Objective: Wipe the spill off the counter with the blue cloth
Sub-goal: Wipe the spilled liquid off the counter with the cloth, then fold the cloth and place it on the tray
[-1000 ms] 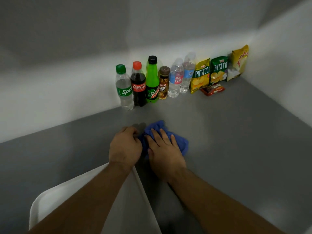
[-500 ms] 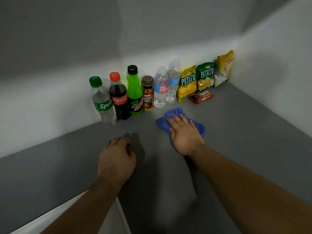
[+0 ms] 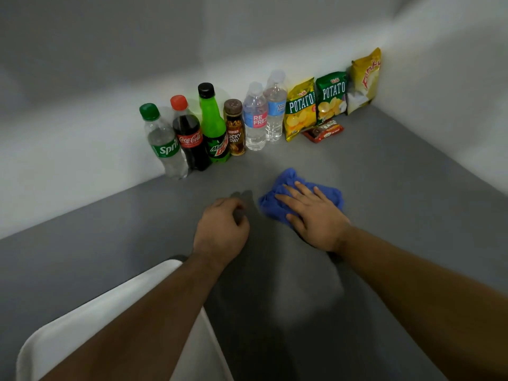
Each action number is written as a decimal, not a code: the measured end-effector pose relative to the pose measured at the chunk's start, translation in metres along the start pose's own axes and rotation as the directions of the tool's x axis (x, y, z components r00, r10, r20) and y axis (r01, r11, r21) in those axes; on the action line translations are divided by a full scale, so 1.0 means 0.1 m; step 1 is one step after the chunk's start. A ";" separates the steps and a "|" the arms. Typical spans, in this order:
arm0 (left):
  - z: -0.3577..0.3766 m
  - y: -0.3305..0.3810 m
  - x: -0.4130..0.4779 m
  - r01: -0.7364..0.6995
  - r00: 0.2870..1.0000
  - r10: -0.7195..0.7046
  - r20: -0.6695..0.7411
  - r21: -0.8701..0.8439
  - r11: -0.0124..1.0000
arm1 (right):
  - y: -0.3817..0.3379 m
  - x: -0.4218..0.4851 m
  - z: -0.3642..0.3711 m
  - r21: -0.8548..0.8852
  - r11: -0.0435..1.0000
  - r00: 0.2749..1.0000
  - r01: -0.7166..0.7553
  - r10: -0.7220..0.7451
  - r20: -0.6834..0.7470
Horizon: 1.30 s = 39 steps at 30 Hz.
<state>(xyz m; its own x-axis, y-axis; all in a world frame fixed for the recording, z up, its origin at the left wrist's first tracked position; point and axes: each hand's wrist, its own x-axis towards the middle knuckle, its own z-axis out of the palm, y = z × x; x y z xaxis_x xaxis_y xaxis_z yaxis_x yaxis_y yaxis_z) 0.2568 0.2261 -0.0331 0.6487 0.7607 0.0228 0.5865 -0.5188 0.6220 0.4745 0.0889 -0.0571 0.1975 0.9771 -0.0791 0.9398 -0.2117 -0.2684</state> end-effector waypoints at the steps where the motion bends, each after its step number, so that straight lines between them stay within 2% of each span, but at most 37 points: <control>1: 0.02 0.07 -0.05 0.020 1.000 -0.020 -0.007 -0.036 0.999 | -0.05 -0.15 0.01 0.010 0.999 0.999 0.046 -0.046 0.013; 6: 0.15 0.35 -0.37 0.169 0.984 -0.161 0.074 -0.111 0.979 | -0.28 -0.86 0.11 -0.024 0.975 0.969 0.220 -0.215 0.121; 12: 0.25 0.60 -0.92 0.192 0.964 -0.189 0.189 0.003 0.981 | -0.57 -1.52 0.22 -0.038 0.934 0.923 0.354 -0.343 0.177; 17: 0.28 0.65 -1.28 0.203 0.939 -0.223 0.263 0.101 0.974 | -0.73 -1.91 0.32 -0.021 0.928 0.910 0.372 -0.361 0.205; 19: 0.26 0.64 -1.42 0.194 0.925 -0.228 0.305 0.138 0.971 | -0.77 -2.08 0.33 0.060 0.939 0.925 0.338 -0.344 0.161; 22: 0.20 0.64 -1.58 0.187 0.944 -0.213 0.253 0.125 0.974 | -0.84 -2.36 0.35 0.239 0.954 0.983 0.179 -0.165 -0.077; 24: 0.18 0.64 -1.68 0.209 0.949 -0.218 0.230 0.060 0.976 | -0.87 -2.54 0.40 0.292 0.956 0.961 0.034 0.049 -0.273; 25: 0.16 0.66 -1.72 0.236 0.942 -0.237 0.240 0.034 0.971 | -0.89 -2.60 0.40 0.309 0.948 0.931 -0.076 0.179 -0.318; 26: 0.14 0.67 -1.76 0.268 0.927 -0.262 0.267 0.017 0.963 | -0.92 -2.63 0.38 0.325 0.922 0.894 -0.212 0.317 -0.317; 28: 0.13 0.68 -1.80 0.299 0.898 -0.288 0.332 0.019 0.954 | -0.94 -2.64 0.34 0.350 0.805 0.793 -0.479 0.568 -0.222; 30: 0.13 0.68 -1.81 0.290 0.876 -0.280 0.392 0.033 0.956 | -0.95 -2.60 0.29 0.368 0.696 0.715 -0.616 0.690 -0.108; 34: 0.10 0.69 -1.89 0.315 0.845 -0.247 0.474 -0.067 0.947 | -0.99 -2.49 0.19 0.436 0.574 0.675 -0.693 0.729 0.114; 37: 0.08 0.71 -1.97 0.238 0.896 -0.155 0.417 -0.154 0.959 | -1.04 -2.48 0.12 0.556 0.524 0.683 -0.645 0.721 0.113; 39: 0.04 0.73 -2.02 0.268 0.913 -0.151 0.379 -0.280 0.922 | -1.08 -2.53 0.08 0.648 0.493 0.694 -0.581 0.715 0.078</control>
<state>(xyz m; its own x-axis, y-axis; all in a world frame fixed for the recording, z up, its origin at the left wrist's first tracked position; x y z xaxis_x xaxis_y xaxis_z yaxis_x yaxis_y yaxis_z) 0.1704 0.0337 0.0045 0.6878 0.6249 -0.3695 0.5790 -0.1652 0.7984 0.3214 -0.1356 -0.0156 0.7876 0.5255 -0.3217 0.1683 -0.6857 -0.7081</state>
